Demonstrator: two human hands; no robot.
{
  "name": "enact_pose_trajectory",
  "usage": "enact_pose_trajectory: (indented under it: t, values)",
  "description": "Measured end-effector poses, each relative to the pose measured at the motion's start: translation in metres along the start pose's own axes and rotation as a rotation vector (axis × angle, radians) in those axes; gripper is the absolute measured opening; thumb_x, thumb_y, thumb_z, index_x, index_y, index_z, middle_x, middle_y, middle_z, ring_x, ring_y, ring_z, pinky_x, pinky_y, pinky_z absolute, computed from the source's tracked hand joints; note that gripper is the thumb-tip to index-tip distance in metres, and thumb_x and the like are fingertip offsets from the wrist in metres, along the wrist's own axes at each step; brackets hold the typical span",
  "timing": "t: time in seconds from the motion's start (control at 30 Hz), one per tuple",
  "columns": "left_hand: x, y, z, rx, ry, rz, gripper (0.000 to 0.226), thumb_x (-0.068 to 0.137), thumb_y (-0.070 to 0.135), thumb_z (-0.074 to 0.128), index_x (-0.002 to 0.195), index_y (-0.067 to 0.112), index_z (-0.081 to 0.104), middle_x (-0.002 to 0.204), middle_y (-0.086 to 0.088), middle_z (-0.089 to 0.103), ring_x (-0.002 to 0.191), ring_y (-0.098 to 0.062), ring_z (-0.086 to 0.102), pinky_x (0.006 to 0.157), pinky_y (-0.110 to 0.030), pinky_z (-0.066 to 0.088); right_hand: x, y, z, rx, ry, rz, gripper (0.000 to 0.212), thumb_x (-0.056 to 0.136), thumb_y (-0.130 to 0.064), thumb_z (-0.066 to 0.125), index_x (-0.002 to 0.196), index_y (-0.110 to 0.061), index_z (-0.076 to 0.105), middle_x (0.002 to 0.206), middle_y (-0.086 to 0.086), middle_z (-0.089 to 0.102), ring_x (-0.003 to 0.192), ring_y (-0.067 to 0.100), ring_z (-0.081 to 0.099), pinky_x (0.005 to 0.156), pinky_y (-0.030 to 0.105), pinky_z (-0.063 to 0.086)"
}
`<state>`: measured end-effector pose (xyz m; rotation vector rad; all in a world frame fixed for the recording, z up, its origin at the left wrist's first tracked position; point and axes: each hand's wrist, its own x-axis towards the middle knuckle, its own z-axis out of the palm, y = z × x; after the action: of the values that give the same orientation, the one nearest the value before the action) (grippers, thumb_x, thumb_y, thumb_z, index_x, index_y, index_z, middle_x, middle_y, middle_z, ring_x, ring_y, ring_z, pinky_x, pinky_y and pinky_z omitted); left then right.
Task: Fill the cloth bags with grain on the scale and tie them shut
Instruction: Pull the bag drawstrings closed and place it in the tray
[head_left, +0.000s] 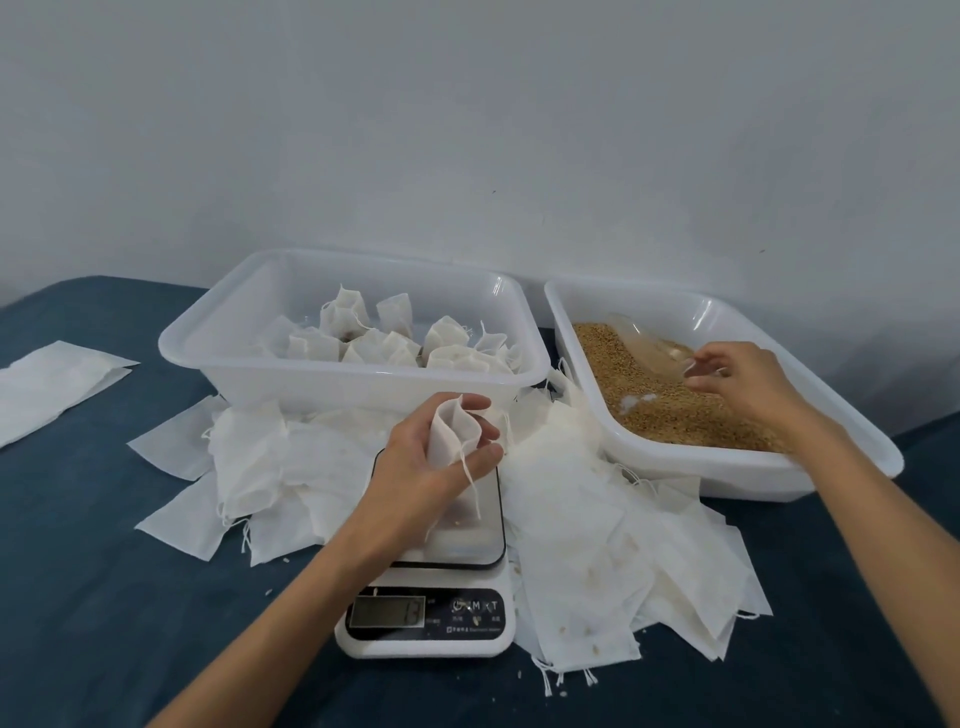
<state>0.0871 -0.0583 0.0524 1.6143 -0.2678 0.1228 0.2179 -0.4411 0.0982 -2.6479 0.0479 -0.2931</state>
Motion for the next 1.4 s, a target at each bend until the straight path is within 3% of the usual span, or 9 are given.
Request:
enact_pose_trajectory:
  t: [0.13,0.27,0.4,0.53,0.73,0.87,1.03,1.2,1.4]
  values:
    - [0.014,0.004,-0.005,-0.058,-0.068,-0.014,0.034,0.08,0.025,0.08,0.111,0.017,0.07,0.1,-0.002,0.076,0.102,-0.025,0.072,0.096,-0.053,0.057,-0.02,-0.017,-0.011,0.073,-0.03,-0.072,0.036,0.083,-0.012,0.079,0.117,-0.01,0.07,0.115,0.007,0.072,0.114,0.027,0.064,0.108,0.046,0.043]
    - [0.027,0.002,-0.008,-0.017,-0.173,-0.028,0.027,0.089,0.01,0.081,0.112,0.012,0.068,0.099,-0.006,0.075,0.092,-0.015,0.07,0.082,-0.033,0.059,-0.045,-0.043,-0.025,0.197,-0.12,-0.186,0.032,0.083,-0.008,0.077,0.113,-0.015,0.072,0.111,-0.003,0.074,0.109,0.017,0.068,0.104,0.043,0.049]
    - [0.023,-0.006,-0.005,0.041,-0.179,-0.011,0.028,0.085,0.02,0.081,0.11,0.02,0.07,0.097,0.0,0.075,0.091,-0.013,0.07,0.085,-0.036,0.059,-0.066,-0.079,-0.029,0.142,-0.168,-0.361,0.042,0.084,-0.007,0.077,0.102,-0.044,0.07,0.104,-0.024,0.072,0.1,-0.006,0.066,0.087,0.016,0.048]
    - [0.019,-0.01,-0.002,0.108,-0.144,0.016,0.025,0.088,0.018,0.082,0.106,0.029,0.069,0.097,0.006,0.075,0.09,-0.009,0.069,0.084,-0.025,0.055,-0.079,-0.107,-0.025,0.142,-0.199,-0.484,0.042,0.083,-0.004,0.076,0.108,-0.037,0.073,0.101,-0.027,0.073,0.092,-0.008,0.068,0.078,0.002,0.045]
    - [0.017,-0.009,-0.003,0.132,-0.139,0.01,0.024,0.09,0.019,0.081,0.109,0.024,0.068,0.101,0.001,0.075,0.1,-0.02,0.07,0.091,-0.036,0.055,-0.082,-0.126,-0.021,0.052,-0.184,-0.519,0.038,0.08,-0.006,0.08,0.111,-0.028,0.076,0.106,-0.019,0.072,0.099,-0.008,0.063,0.084,0.002,0.042]
    - [0.014,-0.008,-0.002,0.135,-0.121,0.011,0.024,0.089,0.018,0.082,0.108,0.027,0.069,0.096,-0.001,0.072,0.082,-0.006,0.063,0.07,-0.015,0.05,-0.083,-0.132,-0.021,-0.028,-0.162,-0.539,0.039,0.081,-0.008,0.08,0.116,-0.024,0.075,0.107,-0.014,0.071,0.1,0.002,0.064,0.086,0.006,0.043]
    - [0.015,-0.008,0.0,0.068,-0.107,-0.018,0.021,0.09,0.023,0.082,0.106,0.027,0.069,0.092,0.004,0.069,0.074,-0.006,0.063,0.058,-0.023,0.052,-0.083,-0.136,-0.025,-0.118,-0.121,-0.593,0.039,0.083,-0.005,0.078,0.119,-0.021,0.075,0.103,-0.009,0.07,0.092,0.005,0.06,0.085,0.015,0.044]
    - [0.015,-0.009,-0.001,0.065,-0.104,-0.01,0.023,0.089,0.025,0.083,0.107,0.03,0.069,0.095,0.005,0.07,0.078,-0.005,0.064,0.062,-0.02,0.052,-0.083,-0.137,-0.026,-0.129,-0.088,-0.635,0.039,0.082,-0.003,0.078,0.117,-0.02,0.076,0.098,-0.009,0.069,0.091,0.013,0.061,0.087,0.034,0.049]
    - [0.013,-0.009,0.0,0.092,-0.107,-0.015,0.033,0.088,0.023,0.083,0.115,0.032,0.067,0.1,0.013,0.077,0.088,0.005,0.069,0.071,-0.005,0.047,-0.083,-0.141,-0.022,-0.156,-0.036,-0.713,0.038,0.08,-0.006,0.079,0.116,-0.019,0.076,0.095,-0.015,0.065,0.087,0.018,0.06,0.085,0.033,0.044]
